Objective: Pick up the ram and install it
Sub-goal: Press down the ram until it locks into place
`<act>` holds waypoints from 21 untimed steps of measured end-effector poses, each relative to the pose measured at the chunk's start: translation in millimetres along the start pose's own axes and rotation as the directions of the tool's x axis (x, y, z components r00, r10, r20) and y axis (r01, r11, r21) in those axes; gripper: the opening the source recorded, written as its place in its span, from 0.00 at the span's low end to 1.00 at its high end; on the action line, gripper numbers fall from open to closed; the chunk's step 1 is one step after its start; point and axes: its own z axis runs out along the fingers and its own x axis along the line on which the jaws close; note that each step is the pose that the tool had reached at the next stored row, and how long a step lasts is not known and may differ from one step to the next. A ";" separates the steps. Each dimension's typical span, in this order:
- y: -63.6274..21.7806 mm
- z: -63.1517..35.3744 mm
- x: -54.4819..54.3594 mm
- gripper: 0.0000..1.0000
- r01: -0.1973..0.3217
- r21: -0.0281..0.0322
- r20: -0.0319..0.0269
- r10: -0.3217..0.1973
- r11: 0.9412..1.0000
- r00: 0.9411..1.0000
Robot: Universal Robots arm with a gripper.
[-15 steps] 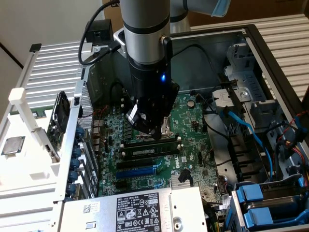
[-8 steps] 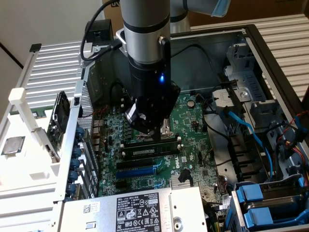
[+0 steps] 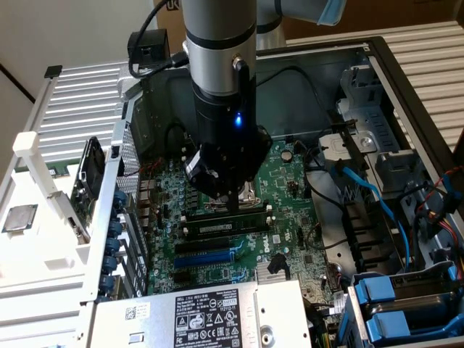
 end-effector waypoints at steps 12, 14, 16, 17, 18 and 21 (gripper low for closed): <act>0.0 0.0 0.0 0.10 -0.201 -0.007 -0.024 0.200 0.980 0.979; 0.0 0.1 -0.1 0.10 -0.243 -0.007 -0.027 0.243 0.970 0.970; 0.0 0.1 0.0 0.10 -0.251 -0.007 -0.027 0.250 0.968 0.968; 0.0 0.0 0.0 0.10 -0.251 -0.007 -0.027 0.250 0.968 0.968; 0.0 0.0 0.0 0.10 -0.251 -0.007 -0.027 0.250 0.968 0.968; 0.0 0.0 0.0 0.10 -0.251 -0.007 -0.027 0.250 0.968 0.968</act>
